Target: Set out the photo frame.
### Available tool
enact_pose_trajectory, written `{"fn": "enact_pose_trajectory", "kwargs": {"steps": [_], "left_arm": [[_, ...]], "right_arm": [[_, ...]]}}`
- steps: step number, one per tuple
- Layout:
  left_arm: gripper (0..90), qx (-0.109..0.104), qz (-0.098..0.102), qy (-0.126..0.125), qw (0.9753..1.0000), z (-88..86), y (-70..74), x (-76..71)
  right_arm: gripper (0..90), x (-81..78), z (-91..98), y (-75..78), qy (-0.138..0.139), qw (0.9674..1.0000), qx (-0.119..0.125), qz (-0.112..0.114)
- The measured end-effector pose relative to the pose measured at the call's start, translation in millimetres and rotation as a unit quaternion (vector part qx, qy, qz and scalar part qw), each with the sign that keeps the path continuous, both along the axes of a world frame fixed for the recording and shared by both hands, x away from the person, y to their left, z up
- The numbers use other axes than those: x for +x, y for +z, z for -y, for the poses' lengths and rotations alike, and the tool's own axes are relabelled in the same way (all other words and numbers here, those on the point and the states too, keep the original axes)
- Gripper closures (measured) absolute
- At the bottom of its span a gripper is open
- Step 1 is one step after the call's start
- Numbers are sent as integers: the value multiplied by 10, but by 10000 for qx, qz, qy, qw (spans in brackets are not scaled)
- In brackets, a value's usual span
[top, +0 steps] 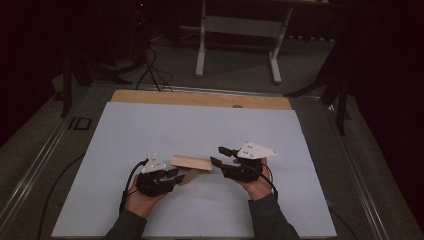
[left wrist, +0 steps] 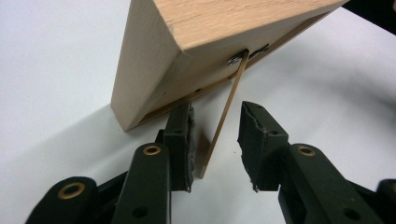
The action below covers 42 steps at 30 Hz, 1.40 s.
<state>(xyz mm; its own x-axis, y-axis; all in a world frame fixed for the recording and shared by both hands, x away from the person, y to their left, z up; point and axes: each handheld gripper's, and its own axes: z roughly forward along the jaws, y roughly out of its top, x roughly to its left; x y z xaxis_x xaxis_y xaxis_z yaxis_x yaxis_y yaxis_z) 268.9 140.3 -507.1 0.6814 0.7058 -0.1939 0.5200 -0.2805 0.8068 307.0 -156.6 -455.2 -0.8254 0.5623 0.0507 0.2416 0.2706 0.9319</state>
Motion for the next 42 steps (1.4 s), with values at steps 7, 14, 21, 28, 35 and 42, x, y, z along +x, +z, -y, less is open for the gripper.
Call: {"fn": "enact_pose_trajectory", "kwargs": {"steps": [7, 14, 21, 28, 35, 42], "left_arm": [[694, 60, 81, 18, 9999, 11, 10, -6], [747, 167, 197, 40, 9997, 42, 23, -18], [821, 234, 268, 29, 9994, 73, 45, -12], [892, 199, 299, 156, 9992, 66, 73, 28], [895, 202, 322, 170, 9991, 82, 97, 63], [896, 196, 316, 193, 9991, 104, 107, 79]], "right_arm": [[737, 40, 5, -81, -244, 9996, -93, -93], [884, 66, -58, -148, -374, 9990, -184, -145], [887, 95, -112, -231, -370, 9987, -140, -307], [889, 118, -121, -246, -260, 9988, -75, -403], [893, 117, -132, -257, -185, 9989, -118, -412], [893, 108, -149, -259, -129, 9990, -147, -401]]}}
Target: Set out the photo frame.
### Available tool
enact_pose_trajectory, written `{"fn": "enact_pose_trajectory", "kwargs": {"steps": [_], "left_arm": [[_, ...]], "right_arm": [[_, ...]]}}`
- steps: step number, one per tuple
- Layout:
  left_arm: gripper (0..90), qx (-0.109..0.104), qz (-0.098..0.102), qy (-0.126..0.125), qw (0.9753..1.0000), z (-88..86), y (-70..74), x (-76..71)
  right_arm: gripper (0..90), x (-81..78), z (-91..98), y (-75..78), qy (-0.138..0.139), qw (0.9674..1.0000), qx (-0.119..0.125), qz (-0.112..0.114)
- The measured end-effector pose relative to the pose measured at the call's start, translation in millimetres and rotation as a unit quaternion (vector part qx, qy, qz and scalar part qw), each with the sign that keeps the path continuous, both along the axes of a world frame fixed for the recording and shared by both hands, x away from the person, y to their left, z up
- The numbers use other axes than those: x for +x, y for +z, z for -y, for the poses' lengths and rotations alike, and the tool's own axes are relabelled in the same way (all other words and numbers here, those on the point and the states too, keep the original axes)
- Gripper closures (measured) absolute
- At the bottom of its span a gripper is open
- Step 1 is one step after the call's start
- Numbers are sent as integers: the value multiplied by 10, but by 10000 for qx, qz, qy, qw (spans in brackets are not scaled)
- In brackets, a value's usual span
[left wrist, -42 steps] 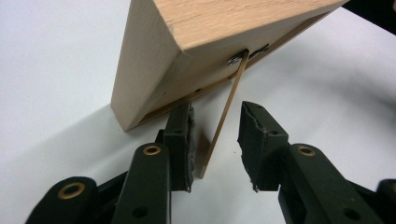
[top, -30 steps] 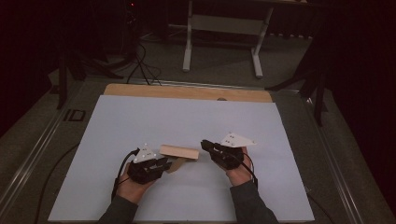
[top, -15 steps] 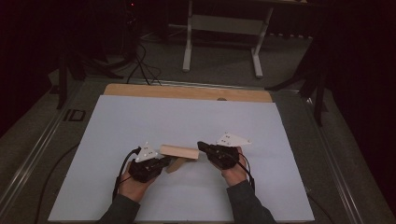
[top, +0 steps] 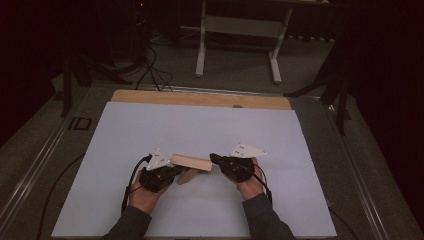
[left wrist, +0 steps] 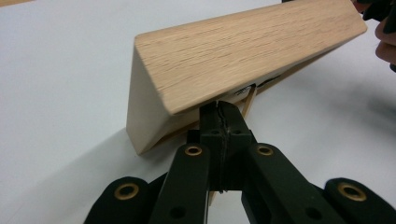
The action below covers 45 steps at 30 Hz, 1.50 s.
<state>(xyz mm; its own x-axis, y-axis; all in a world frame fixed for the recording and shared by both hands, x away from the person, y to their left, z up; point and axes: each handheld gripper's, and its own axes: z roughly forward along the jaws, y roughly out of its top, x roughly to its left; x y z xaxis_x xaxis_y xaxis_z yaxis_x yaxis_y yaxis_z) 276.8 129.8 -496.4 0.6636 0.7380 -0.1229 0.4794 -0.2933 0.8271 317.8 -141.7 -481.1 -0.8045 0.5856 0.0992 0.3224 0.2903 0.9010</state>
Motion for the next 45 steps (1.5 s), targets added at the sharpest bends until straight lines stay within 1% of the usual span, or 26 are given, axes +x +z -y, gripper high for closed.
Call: {"fn": "enact_pose_trajectory", "kwargs": {"steps": [8, 18, 29, 33, 39, 42, 45], "left_arm": [[896, -18, 38, -12, 10000, 18, 16, -4], [896, -134, 71, -131, 9998, 76, 56, -38], [896, -144, 69, -265, 9995, 167, 63, -48], [896, -105, 63, -284, 9995, 187, 58, -42], [896, -90, 67, -217, 9997, 175, 55, -27], [897, -95, 54, -142, 9998, 156, 56, -17], [897, -91, 53, -85, 9999, 135, 56, -5]], "right_arm": [[893, -15, -19, -3, 58, 10000, -44, -10], [895, -21, -22, -3, 67, 10000, -46, -8], [896, -27, -26, -2, 68, 10000, -54, 1], [895, -37, -37, -1, 102, 9999, -49, -11], [895, -70, -105, -10, 257, 9996, -88, 10], [895, -86, -136, -20, 310, 9995, -100, -48], [895, -100, -171, -37, 375, 9992, -147, -52]]}}
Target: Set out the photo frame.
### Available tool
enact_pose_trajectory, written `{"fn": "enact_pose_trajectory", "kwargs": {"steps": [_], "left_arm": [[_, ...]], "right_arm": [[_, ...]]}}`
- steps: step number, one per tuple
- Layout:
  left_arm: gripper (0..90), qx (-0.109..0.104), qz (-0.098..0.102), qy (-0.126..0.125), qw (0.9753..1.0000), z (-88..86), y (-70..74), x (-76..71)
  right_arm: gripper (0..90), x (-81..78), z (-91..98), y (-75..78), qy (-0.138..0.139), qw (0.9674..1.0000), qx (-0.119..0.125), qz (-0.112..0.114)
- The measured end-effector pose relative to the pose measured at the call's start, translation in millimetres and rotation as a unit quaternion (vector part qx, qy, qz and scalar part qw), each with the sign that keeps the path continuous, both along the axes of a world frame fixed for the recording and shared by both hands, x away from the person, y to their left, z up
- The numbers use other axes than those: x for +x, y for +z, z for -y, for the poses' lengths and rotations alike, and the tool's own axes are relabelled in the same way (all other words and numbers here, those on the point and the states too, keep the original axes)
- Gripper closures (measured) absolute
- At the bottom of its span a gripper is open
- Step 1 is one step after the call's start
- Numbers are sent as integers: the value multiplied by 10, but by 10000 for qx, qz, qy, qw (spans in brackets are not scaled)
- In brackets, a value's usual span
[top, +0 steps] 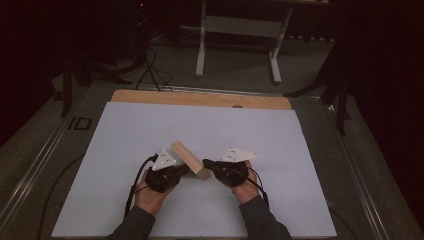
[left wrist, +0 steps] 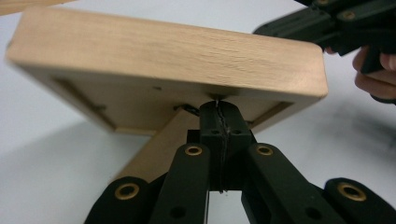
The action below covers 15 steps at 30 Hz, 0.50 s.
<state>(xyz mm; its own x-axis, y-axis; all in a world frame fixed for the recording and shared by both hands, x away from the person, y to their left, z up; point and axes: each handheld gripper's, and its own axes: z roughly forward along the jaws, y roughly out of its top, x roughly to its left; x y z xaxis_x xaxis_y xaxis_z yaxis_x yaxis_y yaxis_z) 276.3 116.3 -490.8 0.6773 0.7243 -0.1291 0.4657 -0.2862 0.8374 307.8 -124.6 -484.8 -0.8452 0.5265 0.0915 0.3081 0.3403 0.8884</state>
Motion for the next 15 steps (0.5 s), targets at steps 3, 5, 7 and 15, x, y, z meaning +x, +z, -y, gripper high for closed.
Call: {"fn": "enact_pose_trajectory", "kwargs": {"steps": [3, 5, 7, 15], "left_arm": [[897, -17, -17, 66, 10000, -23, -3, 12], [897, -29, -22, 99, 9999, -42, -8, 23], [897, -55, -32, 133, 9999, -68, -18, 37], [897, -83, -70, 193, 9998, -119, -52, 86]], "right_arm": [[895, -15, -34, -16, 62, 10000, -40, -9], [895, -26, -55, -27, 93, 9999, -61, -21], [895, -36, -78, -45, 127, 9999, -93, -32], [896, -69, -136, -85, 192, 9997, -152, -70]]}}
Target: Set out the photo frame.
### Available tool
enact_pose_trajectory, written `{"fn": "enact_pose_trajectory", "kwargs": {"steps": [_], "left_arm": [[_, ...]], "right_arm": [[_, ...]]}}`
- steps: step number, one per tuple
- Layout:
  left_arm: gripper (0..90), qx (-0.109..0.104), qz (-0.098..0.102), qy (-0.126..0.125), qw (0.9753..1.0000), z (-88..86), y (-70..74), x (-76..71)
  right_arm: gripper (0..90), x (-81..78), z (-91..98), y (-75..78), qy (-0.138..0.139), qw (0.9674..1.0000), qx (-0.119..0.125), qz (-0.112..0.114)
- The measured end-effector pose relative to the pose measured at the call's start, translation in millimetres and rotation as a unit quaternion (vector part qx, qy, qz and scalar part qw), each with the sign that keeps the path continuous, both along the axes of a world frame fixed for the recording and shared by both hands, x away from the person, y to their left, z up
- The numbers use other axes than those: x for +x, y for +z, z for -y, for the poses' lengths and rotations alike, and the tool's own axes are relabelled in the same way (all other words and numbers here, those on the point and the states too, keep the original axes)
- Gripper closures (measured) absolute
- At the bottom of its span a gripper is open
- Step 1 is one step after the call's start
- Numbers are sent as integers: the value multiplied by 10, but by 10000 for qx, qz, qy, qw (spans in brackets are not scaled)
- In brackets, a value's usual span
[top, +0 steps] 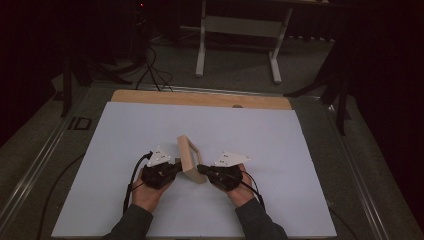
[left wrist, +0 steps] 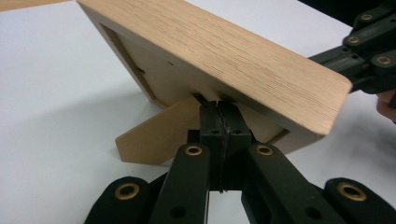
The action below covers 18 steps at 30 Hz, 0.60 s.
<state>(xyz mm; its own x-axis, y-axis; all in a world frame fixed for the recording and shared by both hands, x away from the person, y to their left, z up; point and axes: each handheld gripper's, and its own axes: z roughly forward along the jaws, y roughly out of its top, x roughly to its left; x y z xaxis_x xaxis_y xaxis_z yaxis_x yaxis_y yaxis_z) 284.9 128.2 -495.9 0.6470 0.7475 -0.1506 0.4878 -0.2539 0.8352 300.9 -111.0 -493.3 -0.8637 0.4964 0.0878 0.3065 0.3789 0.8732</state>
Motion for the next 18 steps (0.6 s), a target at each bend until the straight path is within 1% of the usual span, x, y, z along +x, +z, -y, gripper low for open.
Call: {"fn": "enact_pose_trajectory", "kwargs": {"steps": [6, 14, 16, 18], "left_arm": [[897, 43, -11, 60, 10000, -28, -11, 23], [893, 2, -24, 113, 9999, -71, -23, 50], [867, 54, -20, 159, 9999, -81, -24, 53], [838, 40, -19, 223, 9997, -108, -23, 56]], "right_arm": [[896, -35, -53, -11, 113, 9999, -32, 12], [890, -73, -134, -38, 217, 9997, -108, 48], [878, -72, -133, -38, 211, 9996, -144, 71], [869, -71, -127, -39, 206, 9996, -164, 72]]}}
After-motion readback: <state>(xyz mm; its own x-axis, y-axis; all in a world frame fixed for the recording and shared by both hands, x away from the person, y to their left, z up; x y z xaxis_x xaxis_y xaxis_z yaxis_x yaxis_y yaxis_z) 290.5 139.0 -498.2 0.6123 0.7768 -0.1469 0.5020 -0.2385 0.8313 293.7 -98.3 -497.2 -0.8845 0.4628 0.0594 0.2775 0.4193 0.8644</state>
